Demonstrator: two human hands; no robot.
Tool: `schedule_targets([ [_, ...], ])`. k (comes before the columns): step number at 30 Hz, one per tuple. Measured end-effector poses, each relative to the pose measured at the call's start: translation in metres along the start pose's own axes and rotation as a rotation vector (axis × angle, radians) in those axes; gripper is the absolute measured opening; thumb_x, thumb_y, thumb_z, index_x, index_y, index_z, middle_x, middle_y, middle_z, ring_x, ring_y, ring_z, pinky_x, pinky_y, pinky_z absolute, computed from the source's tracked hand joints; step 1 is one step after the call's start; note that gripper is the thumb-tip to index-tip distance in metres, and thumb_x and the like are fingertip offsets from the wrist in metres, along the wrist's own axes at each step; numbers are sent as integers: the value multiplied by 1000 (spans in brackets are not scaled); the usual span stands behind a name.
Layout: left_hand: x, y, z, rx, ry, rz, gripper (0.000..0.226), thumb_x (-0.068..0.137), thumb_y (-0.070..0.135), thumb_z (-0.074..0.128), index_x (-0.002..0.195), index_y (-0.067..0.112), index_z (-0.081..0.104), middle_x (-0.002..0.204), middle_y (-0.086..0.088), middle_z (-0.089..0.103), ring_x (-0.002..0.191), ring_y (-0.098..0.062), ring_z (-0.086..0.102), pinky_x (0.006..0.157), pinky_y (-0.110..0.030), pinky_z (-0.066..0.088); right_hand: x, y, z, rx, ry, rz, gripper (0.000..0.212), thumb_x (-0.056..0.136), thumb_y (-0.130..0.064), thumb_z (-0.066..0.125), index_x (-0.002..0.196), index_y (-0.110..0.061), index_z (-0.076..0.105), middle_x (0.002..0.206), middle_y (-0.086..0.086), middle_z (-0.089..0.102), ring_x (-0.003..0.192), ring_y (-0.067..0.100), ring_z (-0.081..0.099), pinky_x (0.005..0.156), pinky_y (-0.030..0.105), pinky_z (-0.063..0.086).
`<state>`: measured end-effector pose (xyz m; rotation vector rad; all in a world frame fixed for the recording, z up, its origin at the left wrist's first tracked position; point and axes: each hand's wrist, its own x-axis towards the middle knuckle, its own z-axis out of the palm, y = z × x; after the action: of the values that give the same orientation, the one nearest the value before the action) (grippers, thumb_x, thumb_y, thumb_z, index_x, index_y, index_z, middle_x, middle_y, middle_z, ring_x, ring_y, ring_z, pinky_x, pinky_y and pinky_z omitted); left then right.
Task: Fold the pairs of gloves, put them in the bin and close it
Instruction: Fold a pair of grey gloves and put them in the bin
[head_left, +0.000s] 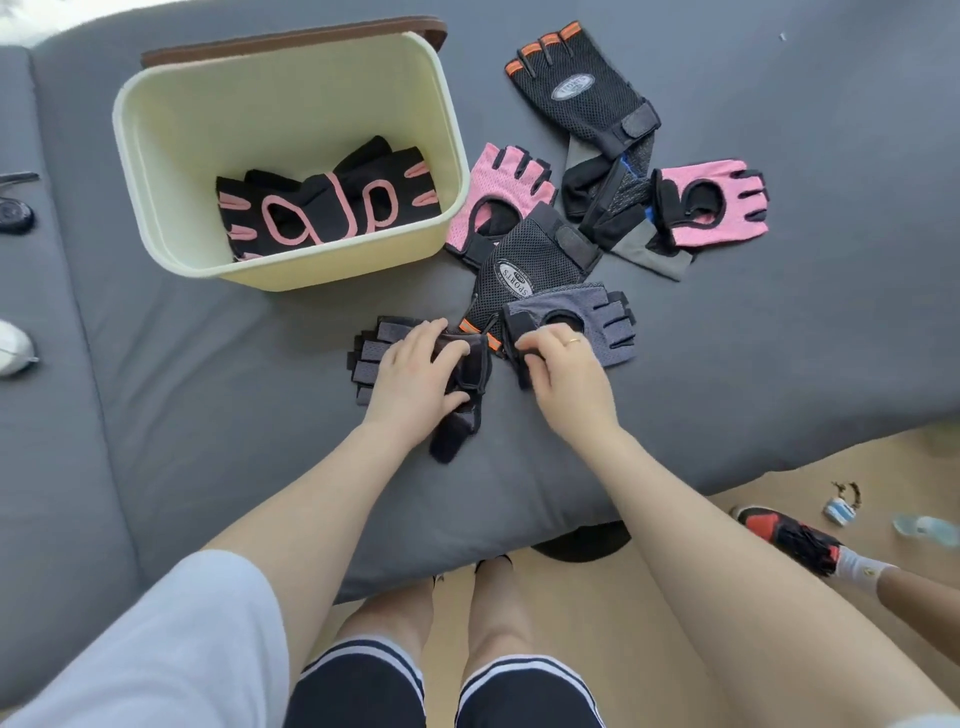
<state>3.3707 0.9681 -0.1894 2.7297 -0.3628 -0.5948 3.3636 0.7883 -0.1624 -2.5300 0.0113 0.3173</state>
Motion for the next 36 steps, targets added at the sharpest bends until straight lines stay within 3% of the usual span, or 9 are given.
schedule_targets([
  [4,0,3,7,8,151,19,33,61,17,80,90,11,65,122,-22,57,112,-38,54,93,-56,41,41,19,-6,-203,-88,-87,43,81,2,55,123,-6,56,131,17,53,121,39,46,101,48,39],
  [7,2,-2,9,7,300,97,8,76,15,58,80,11,63,111,-14,63,107,-28,49,99,-54,38,54,30,-3,-292,-93,-155,42,75,-7,65,117,-5,60,111,19,62,106,42,55,96,50,41],
  [10,6,-5,-2,-139,282,37,26,84,16,42,89,3,64,104,-14,67,105,-32,59,98,-50,41,57,35,-7,-303,-51,-154,24,72,-19,69,93,-6,68,90,17,63,88,41,56,85,46,43],
  [13,8,1,-23,-314,235,-160,24,93,17,43,106,4,58,93,-14,67,93,-32,59,89,-41,43,51,32,-27,-132,-189,-226,24,79,-32,54,79,-12,66,84,9,63,82,33,55,82,35,34],
  [18,20,9,-44,-373,225,-205,21,93,21,49,108,12,59,88,-11,69,84,-35,61,76,-44,49,32,0,-42,275,-553,-74,10,88,-17,57,78,-20,59,68,0,56,66,15,44,72,22,35],
  [23,17,10,-44,-484,335,-206,15,88,13,56,99,8,65,86,-9,71,76,-25,62,76,-35,49,38,-21,3,254,-441,107,26,86,-24,60,64,-31,49,62,-11,49,69,17,47,72,32,38],
  [26,16,5,-43,-532,338,-169,14,86,8,58,96,6,68,91,-6,70,74,-16,58,73,-18,44,41,-28,17,138,-257,168,11,86,-31,60,84,-20,61,81,-1,65,91,27,56,87,38,37],
  [30,12,-1,-36,-523,357,-94,15,86,10,58,96,8,69,98,-4,70,89,-17,60,82,-23,46,40,-28,27,-67,-98,200,30,82,-37,65,100,-16,54,103,3,65,104,27,54,88,37,33],
  [36,6,-5,-29,-457,295,98,18,85,13,56,92,6,71,98,-5,70,90,-11,57,83,-22,44,53,-20,20,-186,-86,-48,28,84,-20,61,109,-12,53,107,6,63,104,30,53,85,39,32],
])
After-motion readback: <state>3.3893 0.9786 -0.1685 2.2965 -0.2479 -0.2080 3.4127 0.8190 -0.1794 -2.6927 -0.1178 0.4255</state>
